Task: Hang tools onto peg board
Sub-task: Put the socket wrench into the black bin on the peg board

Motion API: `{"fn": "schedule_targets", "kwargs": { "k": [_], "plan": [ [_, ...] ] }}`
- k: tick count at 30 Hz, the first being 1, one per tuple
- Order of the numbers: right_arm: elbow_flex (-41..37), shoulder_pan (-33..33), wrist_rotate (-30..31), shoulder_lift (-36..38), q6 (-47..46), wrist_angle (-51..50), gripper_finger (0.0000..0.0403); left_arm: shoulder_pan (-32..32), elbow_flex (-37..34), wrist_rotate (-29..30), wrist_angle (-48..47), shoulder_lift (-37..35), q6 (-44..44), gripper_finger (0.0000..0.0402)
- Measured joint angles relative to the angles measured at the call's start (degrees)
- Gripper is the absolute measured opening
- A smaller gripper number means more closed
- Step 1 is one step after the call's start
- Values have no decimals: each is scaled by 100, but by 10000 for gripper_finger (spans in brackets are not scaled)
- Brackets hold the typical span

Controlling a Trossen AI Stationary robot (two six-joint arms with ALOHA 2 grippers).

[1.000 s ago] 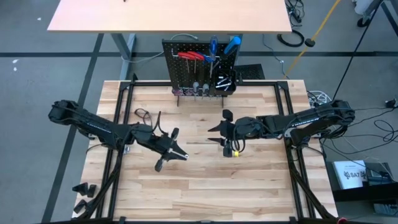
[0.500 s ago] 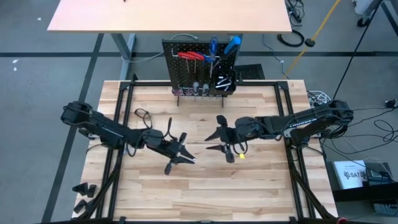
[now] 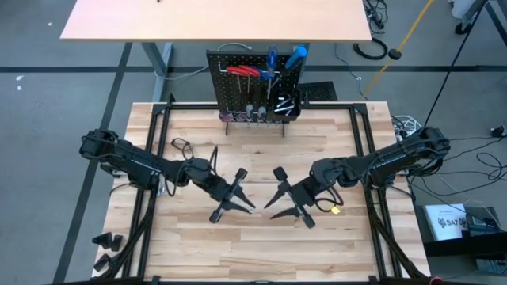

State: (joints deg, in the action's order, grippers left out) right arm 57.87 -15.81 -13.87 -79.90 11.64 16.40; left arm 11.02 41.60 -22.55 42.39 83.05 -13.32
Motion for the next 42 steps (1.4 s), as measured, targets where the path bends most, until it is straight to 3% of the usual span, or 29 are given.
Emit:
{"fn": "schedule_targets", "kwargs": {
  "k": [4, 8, 12, 23, 34, 38, 42],
  "plan": [
    [0, -94, 20, 0, -24, 258, 144, -135, 416, 18, -444, -4, -839, 56],
    [0, -118, 92, 0, 54, 385, 144, -195, 833, 815, -1408, -3, -975, 56],
    [0, -116, 638, 0, 165, 361, 144, -106, 949, 1404, -2201, 4, -977, 56],
    [2, -119, 788, -549, 1049, 76, 144, 187, 947, 1280, -2070, 0, -980, 56],
    [4, -98, 864, -667, 1208, 324, 144, 297, 943, 1220, -2172, 2, -951, 56],
    [4, -103, 1370, -663, 1263, 231, 144, 298, 943, 1131, -2203, 0, -949, 56],
    [4, -105, 1358, -662, 1272, 204, 144, 297, 943, 1141, -2213, 0, -944, 56]
  ]
}}
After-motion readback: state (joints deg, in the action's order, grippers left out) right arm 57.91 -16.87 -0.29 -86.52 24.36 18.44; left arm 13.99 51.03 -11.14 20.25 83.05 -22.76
